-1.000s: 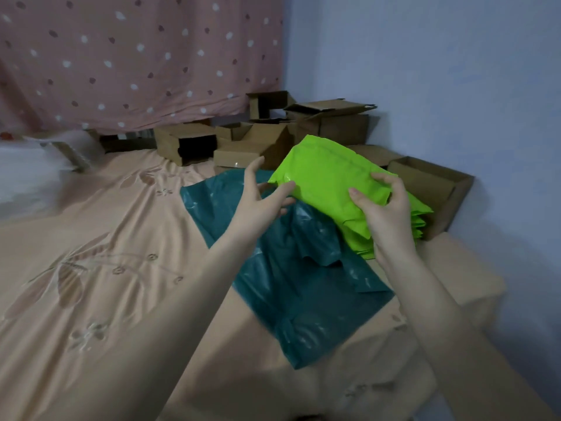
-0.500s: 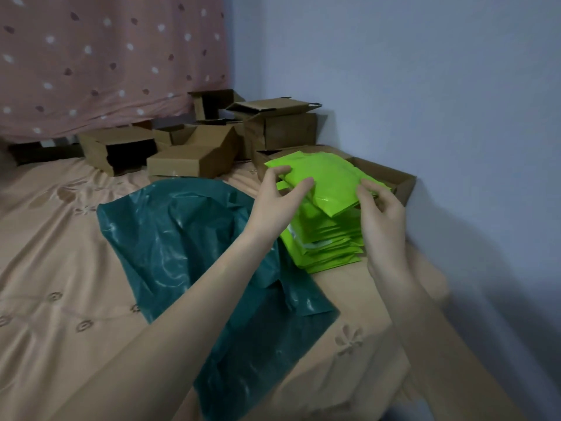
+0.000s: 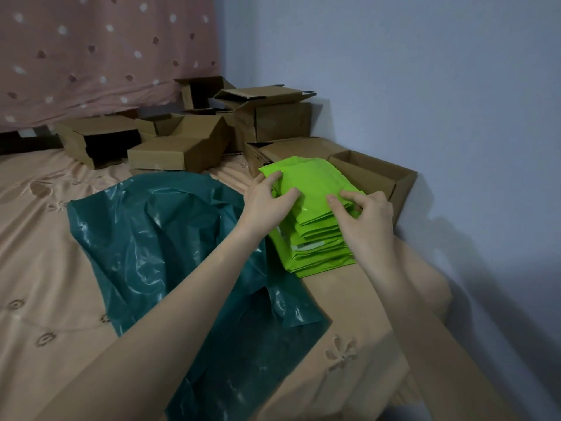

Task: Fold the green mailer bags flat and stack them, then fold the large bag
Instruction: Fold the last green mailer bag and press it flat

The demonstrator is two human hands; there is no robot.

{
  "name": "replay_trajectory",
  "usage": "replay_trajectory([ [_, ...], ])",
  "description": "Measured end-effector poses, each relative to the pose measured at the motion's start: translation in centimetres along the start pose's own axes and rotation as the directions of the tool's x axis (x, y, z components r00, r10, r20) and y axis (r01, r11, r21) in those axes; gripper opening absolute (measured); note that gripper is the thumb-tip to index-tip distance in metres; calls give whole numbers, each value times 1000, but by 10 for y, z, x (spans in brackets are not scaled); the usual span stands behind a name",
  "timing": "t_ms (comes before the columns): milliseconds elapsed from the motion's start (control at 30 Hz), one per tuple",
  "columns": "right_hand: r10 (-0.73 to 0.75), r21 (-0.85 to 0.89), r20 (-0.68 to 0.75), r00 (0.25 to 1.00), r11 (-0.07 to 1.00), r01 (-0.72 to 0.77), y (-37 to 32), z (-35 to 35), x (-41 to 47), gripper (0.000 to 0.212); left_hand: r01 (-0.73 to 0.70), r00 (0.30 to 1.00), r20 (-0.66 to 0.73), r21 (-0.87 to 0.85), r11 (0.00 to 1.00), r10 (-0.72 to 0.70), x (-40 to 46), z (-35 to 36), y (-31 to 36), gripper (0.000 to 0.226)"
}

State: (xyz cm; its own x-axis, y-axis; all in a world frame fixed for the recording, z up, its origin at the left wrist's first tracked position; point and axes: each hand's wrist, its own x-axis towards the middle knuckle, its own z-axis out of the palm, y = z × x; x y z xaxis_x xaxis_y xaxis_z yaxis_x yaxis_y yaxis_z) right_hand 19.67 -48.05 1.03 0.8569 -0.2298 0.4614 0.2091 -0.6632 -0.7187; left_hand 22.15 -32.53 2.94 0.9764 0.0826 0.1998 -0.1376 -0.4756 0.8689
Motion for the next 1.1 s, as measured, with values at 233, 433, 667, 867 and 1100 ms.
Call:
replay_trajectory([
  [233,-243,-233,-45,969,946,227,-1,1,10,44,-130,992,35,183,974,125,5,3,-7,61],
  [433,-288,-344,167,943,879,330,-10,2,17,60,-151,988,36,165,975,147,-3,6,-9,73],
  [667,-175,-461,295,939,835,300,-6,8,9,60,-172,985,37,173,970,168,-9,5,-16,68],
  [867,-179,-498,269,946,815,296,-8,5,5,57,-199,980,8,176,964,200,-10,5,-17,61],
  [1100,-128,-491,302,945,828,269,-16,7,6,59,-173,985,39,182,968,168,-6,0,-17,66],
])
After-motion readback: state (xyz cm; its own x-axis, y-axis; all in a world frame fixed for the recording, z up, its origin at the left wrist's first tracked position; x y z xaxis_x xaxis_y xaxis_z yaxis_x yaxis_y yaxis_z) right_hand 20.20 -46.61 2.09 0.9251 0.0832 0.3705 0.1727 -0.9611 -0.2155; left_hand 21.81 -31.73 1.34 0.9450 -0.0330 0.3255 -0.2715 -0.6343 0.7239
